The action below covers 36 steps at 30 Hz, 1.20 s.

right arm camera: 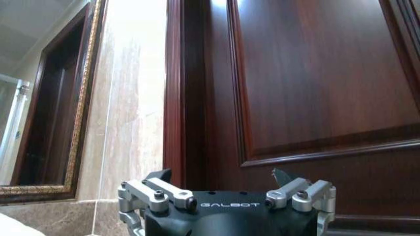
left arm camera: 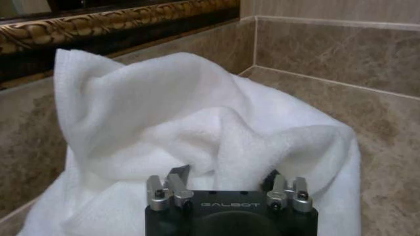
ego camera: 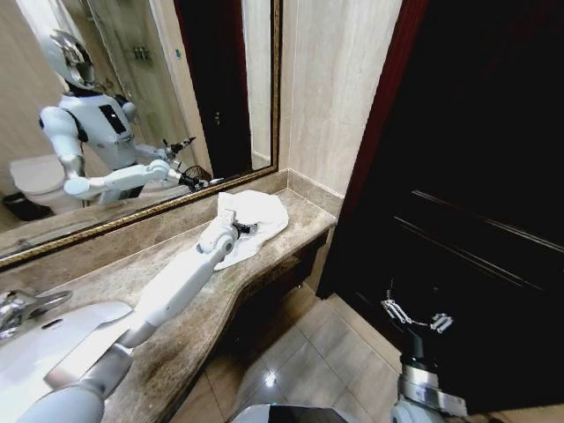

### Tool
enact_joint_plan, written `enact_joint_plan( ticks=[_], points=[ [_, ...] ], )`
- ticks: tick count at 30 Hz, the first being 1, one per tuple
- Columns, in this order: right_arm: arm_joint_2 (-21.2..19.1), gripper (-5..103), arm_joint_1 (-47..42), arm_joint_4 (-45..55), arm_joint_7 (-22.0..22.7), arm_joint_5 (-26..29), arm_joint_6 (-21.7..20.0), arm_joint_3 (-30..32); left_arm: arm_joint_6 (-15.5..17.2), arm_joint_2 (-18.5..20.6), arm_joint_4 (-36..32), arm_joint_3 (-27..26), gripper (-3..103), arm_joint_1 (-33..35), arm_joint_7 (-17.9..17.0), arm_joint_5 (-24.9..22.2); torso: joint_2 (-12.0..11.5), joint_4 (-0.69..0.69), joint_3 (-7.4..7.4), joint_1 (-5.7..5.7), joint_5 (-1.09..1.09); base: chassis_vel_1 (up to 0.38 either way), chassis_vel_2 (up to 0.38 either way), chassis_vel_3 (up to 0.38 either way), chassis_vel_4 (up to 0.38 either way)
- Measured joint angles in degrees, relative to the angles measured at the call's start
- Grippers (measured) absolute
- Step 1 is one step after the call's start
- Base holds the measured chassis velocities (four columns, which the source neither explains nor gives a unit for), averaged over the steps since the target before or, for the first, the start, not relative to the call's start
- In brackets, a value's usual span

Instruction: Discard the used towel into the hamper.

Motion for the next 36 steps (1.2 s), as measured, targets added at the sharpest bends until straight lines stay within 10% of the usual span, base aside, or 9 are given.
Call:
enact_joint_plan(
  ticks=[19, 36],
  points=[
    [0.18, 100, -0.03, -0.12, 0.14, -0.29, 0.16, -0.38, -0.75, -0.80, -1.72, -2.37, 2, 3.22, -0.39, 0.54, 0.00, 0.00, 0.00, 0.00, -0.01, 0.000, 0.000, 0.000, 0.000],
    [0.13, 100, -0.20, 0.34, 0.02, -0.59, 0.17, -0.91, -1.32, 0.00, -8.14, -4.63, 1, 7.24, -5.63, -3.36, 0.00, -0.01, 0.00, 0.00, -0.01, 0.000, 0.000, 0.000, 0.000]
  ],
)
